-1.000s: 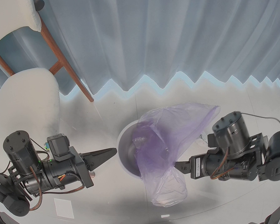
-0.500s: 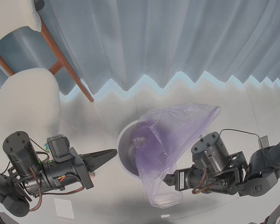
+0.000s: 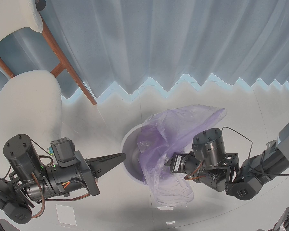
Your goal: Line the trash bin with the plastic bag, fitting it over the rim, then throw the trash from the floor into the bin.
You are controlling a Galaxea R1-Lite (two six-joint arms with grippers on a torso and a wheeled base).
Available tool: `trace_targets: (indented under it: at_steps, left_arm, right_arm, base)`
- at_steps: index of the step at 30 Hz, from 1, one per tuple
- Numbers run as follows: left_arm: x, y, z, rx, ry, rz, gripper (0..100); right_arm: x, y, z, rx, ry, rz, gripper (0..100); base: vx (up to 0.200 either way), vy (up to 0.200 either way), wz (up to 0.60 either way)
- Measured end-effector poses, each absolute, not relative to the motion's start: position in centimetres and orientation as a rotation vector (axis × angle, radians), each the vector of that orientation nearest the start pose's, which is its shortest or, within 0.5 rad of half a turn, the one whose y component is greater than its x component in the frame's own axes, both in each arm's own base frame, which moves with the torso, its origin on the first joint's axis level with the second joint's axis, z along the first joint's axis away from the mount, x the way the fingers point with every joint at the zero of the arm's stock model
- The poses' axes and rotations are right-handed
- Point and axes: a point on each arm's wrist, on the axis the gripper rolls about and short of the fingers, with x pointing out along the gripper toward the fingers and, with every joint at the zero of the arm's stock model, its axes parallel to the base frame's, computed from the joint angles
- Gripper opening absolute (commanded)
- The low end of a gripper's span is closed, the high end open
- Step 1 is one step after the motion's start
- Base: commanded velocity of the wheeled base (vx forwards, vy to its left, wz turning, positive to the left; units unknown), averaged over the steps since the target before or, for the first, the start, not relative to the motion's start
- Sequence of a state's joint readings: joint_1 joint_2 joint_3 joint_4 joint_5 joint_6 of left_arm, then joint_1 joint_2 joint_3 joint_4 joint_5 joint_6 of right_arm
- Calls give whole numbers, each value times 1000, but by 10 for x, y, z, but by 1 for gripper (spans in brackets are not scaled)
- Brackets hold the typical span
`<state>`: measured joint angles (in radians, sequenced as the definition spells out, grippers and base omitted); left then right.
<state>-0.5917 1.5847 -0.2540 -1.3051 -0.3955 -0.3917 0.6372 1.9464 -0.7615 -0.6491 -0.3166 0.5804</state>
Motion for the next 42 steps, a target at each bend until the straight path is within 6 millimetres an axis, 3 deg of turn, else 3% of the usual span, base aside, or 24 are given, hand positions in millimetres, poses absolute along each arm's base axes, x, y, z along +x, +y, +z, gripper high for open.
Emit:
trace_targets:
  at_steps: [5,10,20,29,30,34,42]
  left_arm:
    - [182,-137,149,-344,229,-983,0]
    - [188,-144,149,-295,295,-982,0]
    - [204,-168,169,-198,450,-996,0]
    - [198,-188,200,-70,562,-1003,0]
    - [197,-190,204,-34,543,-991,100]
    - [198,-198,209,40,494,-960,100]
    - [196,-221,187,134,542,-977,100]
  right_arm:
    - [287,183,88,354,493,123,0]
    - [288,176,94,358,459,100,0]
    - [255,168,104,216,454,176,0]
    - [238,165,105,200,434,267,0]
    - [237,165,106,207,423,277,0]
    - [235,165,105,220,402,293,0]
    - [236,167,100,238,393,300,0]
  base:
    - [0,0,0]
    - [0,0,0]
    - [0,0,0]
    - [0,0,0]
    - [0,0,0]
    - [0,0,0]
    - [0,0,0]
